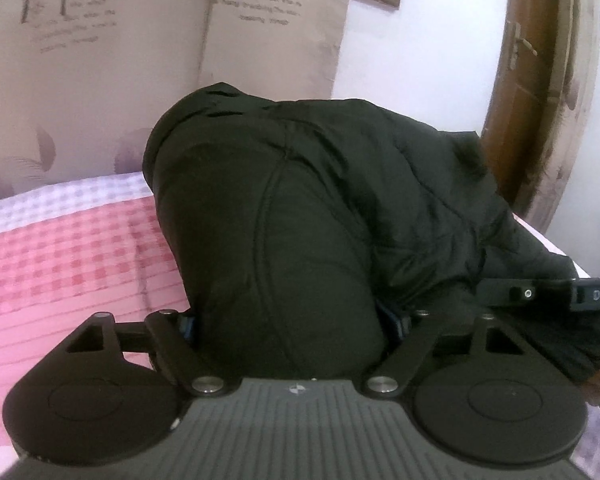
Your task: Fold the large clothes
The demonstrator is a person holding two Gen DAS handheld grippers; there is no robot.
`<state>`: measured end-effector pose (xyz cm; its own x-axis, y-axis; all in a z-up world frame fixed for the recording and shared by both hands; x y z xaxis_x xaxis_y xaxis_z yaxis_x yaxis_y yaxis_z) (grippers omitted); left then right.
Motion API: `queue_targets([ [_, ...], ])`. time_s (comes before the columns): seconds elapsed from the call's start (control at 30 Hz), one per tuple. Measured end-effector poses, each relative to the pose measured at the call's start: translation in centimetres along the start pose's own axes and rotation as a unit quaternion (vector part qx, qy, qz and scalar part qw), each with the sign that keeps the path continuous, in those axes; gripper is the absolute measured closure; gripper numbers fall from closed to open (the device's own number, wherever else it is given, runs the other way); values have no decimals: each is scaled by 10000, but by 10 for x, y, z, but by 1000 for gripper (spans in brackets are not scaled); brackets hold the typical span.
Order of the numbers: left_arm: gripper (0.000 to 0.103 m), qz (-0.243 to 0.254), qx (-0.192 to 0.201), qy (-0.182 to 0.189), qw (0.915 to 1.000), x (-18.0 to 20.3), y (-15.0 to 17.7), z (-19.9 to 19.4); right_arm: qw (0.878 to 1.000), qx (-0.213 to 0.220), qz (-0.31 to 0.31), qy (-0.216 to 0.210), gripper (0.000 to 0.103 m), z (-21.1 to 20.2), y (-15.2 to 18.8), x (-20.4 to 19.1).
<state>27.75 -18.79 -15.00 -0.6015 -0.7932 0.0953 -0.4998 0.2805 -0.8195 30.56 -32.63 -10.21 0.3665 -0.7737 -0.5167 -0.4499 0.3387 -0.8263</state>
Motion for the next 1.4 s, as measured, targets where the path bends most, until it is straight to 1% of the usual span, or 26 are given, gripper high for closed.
queue_targets([
  [0.2,28,-69,92,-252,9996,-16,0,-33,9997,1,-28,-227,65,3,1,-35],
  [0.37,29,-92,172,-503,9985,-33,3,-68,9991,-58,-65,-406,65,8,6,-68],
  [0.63,29,-113,247,-912,9955,-64,18,-126,9968,-190,-52,-780,65,19,26,-124],
  [0.73,29,-158,240,-1013,9944,-75,25,-143,9956,-255,-49,-905,65,22,36,-143],
  [0.9,29,-248,220,-1140,9929,-91,44,-165,9935,-402,-45,-1060,65,28,55,-164],
  [1.07,29,-451,184,-1178,9918,-105,66,-171,9929,-567,-4,-1041,65,35,75,-168],
  [1.17,23,-541,282,-1190,9910,-110,77,-170,9937,-630,81,-921,64,39,88,-159],
  [1.23,15,-537,357,-1260,9899,-111,80,-170,9943,-623,147,-851,61,40,93,-152],
  [1.27,12,-497,438,-1349,9886,-111,80,-171,9949,-610,137,-789,57,40,94,-150],
  [1.3,2,-415,514,-1520,9862,-110,79,-172,9957,-582,92,-716,51,41,95,-150],
  [1.37,0,-193,699,-1859,9799,-106,76,-179,9975,-493,-74,-504,42,39,96,-152],
  [1.4,0,-103,771,-1996,9768,-104,74,-183,9983,-414,-184,-357,40,36,95,-154],
])
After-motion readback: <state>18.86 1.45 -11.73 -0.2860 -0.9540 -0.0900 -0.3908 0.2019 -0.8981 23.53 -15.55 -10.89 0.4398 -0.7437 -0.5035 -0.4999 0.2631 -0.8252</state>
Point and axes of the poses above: each gripper's, at about its wrist camera, not at the fingertips, and z roughly the way its jaws point, x to its right, y to its underside, the point moved 10 cm from there along z, roughly the way its jaws point
